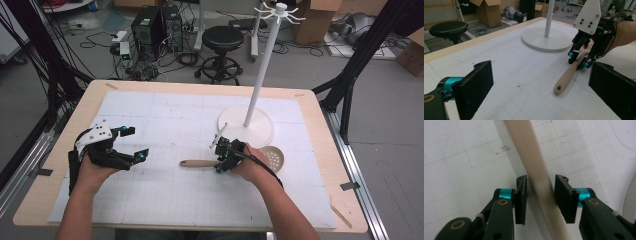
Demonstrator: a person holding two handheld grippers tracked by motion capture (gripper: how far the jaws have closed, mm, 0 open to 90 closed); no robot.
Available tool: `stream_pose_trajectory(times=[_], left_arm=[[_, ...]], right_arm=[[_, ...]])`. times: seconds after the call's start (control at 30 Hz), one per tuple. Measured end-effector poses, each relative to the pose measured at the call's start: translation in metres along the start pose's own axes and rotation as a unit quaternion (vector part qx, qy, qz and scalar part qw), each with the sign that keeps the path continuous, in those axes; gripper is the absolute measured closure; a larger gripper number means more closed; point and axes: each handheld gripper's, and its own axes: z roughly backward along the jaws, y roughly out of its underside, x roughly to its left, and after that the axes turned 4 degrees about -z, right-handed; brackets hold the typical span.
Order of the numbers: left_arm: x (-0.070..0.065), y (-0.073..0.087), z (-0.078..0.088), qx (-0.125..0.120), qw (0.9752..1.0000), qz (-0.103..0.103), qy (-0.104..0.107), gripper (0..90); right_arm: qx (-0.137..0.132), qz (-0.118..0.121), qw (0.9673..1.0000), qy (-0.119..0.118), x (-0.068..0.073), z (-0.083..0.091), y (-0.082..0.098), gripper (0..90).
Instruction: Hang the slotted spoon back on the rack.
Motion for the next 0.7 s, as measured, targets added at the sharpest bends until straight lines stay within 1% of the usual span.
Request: stream_pose_trajectory(times=[0.1,0.2,0.23,0.27,0.3,0.37,0.43,0.57,0.63,0.7], left_arm=[[-0.0006,-0.0004,0.0001,0.001,1.0,-0.001,-0.001,6.4],[-0.0009,-0.0007,-0.0002,0.001,1.0,-0.002,0.0,6.4],[-0.0008,-0.0008,-0.0001,0.001,1.0,-0.004,0.0,6.4],[-0.0009,-0.0009,0.0,0.0,1.0,-0.004,0.0,6.4],[-0.0011,-0.001,0.0,0.0,1.0,-0.003,0.0,6.4],[-0.0013,-0.0012,0.0003,-0.001,1.0,-0.002,0.0,6.4],[-0.0012,-0.0015,0.0006,-0.001,1.0,-0.003,-0.001,6.4],[-0.0013,-0.0018,0.0009,-0.003,1.0,-0.002,-0.001,6.4],[-0.0008,-0.002,0.0017,-0.004,1.0,-0.003,0.0,6.4],[-0.0004,-0.0021,0.0024,-0.006,1.0,-0.001,-0.001,6.4]], right_arm=[[0.005,0.003,1.0,0.005,0.002,-0.0001,-0.0015,65.1],[0.014,0.012,0.9997,0.013,0.0051,0.0005,-0.003,67.0],[0.014,0.017,0.9997,0.015,0.0058,0.0,-0.0036,68.0],[0.018,0.016,0.9996,0.015,0.007,0.0001,-0.0043,69.5],[0.021,0.021,0.9994,0.015,0.0075,0.0001,-0.0052,71.3],[0.024,0.02,0.9994,0.014,0.0088,0.0,-0.006,74.5],[0.025,0.013,0.9995,0.012,0.0092,0.0002,-0.0059,74.9],[0.026,0.013,0.9994,0.017,0.01,0.0003,-0.0062,75.1],[0.023,0.013,0.9995,0.015,0.0101,0.0007,-0.0055,75.1],[0.011,0.01,0.9998,0.014,0.0092,0.002,-0.0034,75.1]])
